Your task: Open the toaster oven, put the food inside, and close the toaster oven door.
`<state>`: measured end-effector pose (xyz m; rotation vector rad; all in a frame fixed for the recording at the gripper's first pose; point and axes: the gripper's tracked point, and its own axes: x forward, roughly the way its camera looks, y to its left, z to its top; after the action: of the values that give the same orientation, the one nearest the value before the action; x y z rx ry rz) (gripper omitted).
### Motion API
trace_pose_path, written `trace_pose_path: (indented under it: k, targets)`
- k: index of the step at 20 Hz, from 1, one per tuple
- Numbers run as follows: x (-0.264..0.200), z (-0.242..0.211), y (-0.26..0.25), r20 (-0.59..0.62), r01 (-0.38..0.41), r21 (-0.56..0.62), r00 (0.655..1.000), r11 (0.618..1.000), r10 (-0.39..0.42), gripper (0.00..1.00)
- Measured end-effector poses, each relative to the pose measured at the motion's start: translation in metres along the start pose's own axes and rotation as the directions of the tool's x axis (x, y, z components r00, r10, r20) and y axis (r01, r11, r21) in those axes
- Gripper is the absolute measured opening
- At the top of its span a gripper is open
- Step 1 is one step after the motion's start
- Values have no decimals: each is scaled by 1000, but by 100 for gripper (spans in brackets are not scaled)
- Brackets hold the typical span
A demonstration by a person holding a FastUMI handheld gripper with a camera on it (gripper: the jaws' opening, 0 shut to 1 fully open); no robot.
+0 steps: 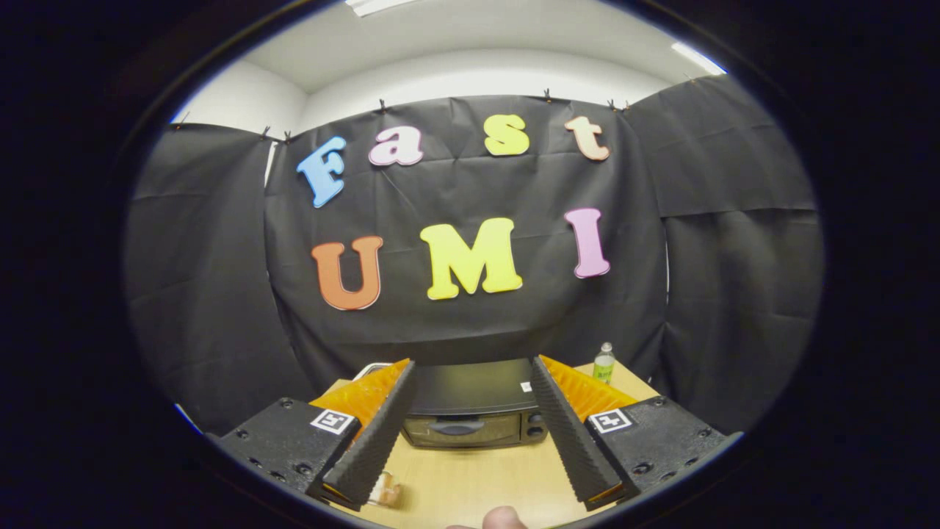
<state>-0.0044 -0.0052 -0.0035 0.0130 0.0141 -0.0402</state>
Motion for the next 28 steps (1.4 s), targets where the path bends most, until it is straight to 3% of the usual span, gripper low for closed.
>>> trace_pose_path:
  k: [16,28]
  targets:
    - [42,-21,6,-57,-30,36,998,999,32,100]
    - [159,-136,16,-195,-69,-18,979,997,64,100]
